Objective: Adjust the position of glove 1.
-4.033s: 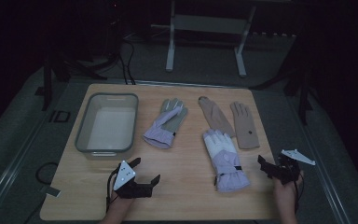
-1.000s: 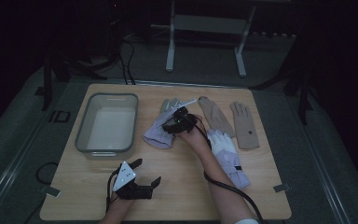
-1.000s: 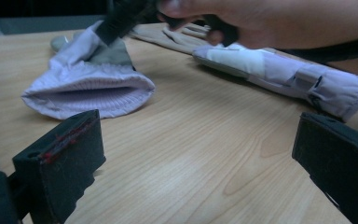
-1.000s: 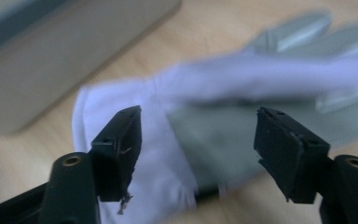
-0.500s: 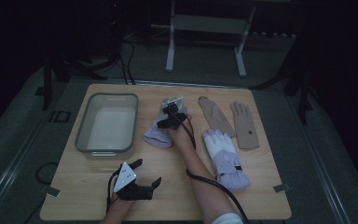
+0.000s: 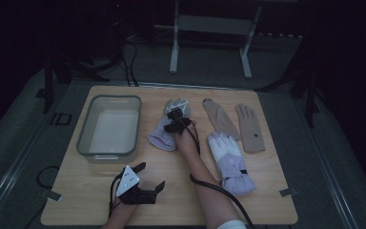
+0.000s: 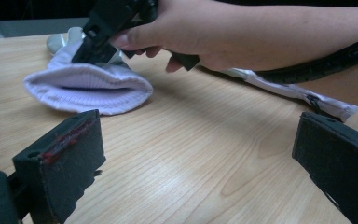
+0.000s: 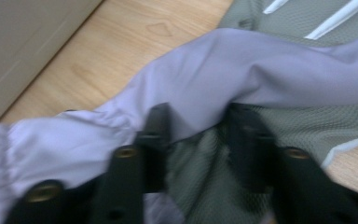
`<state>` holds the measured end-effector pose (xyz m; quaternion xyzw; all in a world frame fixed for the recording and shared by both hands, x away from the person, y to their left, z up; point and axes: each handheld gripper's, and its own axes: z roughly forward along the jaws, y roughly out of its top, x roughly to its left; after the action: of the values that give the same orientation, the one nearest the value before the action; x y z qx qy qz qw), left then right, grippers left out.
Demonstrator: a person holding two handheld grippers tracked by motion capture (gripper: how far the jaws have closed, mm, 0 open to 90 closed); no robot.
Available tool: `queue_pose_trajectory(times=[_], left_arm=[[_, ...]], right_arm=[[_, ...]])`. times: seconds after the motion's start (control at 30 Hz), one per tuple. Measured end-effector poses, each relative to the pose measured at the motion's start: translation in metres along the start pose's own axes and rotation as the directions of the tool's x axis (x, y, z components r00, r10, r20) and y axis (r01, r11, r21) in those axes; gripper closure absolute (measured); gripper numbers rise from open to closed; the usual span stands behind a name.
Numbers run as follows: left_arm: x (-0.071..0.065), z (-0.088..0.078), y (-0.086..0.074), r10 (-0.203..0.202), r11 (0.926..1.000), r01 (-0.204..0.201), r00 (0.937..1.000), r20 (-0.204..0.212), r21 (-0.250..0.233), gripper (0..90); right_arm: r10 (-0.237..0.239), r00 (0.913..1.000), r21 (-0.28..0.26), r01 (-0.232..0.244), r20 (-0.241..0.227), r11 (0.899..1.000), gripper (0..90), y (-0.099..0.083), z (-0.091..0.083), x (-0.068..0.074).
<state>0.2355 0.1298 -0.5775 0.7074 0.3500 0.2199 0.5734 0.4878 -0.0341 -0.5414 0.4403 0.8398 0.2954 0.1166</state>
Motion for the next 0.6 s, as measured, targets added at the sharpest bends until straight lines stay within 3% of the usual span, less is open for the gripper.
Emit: queue_pose_trajectory(times=[0.07,0.13,0.2,0.33,0.47,0.6], left_arm=[[0.0,0.0,0.0,0.005,1.0,-0.005,1.0,0.0,0.0,2.3],[-0.001,0.0,0.0,0.014,0.9999,-0.014,0.9999,0.004,-0.002,2.3],[-0.001,0.0,0.0,0.009,1.0,-0.009,0.9999,0.006,-0.002,2.3],[0.0,0.0,0.0,0.002,1.0,-0.002,1.0,0.007,0.0,2.3],[0.0,0.0,0.0,-0.001,1.0,0.001,1.0,0.005,-0.001,2.3],[0.0,0.0,0.0,0.005,1.0,-0.005,1.0,0.003,0.0,2.3]], right_arm=[[0.0,1.0,0.007,0.0,-0.004,1.0,72.2,0.001,-0.001,0.0],[-0.017,0.9996,-0.001,0.017,-0.023,1.0,82.8,0.002,-0.005,-0.002],[-0.046,0.9983,-0.011,0.046,-0.037,0.999,85.3,0.0,-0.009,-0.003],[-0.058,0.9957,-0.048,0.055,-0.072,0.997,86.7,-0.003,-0.026,-0.009],[-0.095,0.9927,-0.067,0.09,-0.074,0.994,87.0,-0.003,-0.049,-0.013],[-0.166,0.9848,-0.092,0.161,-0.051,0.983,87.4,-0.006,-0.076,-0.014]])
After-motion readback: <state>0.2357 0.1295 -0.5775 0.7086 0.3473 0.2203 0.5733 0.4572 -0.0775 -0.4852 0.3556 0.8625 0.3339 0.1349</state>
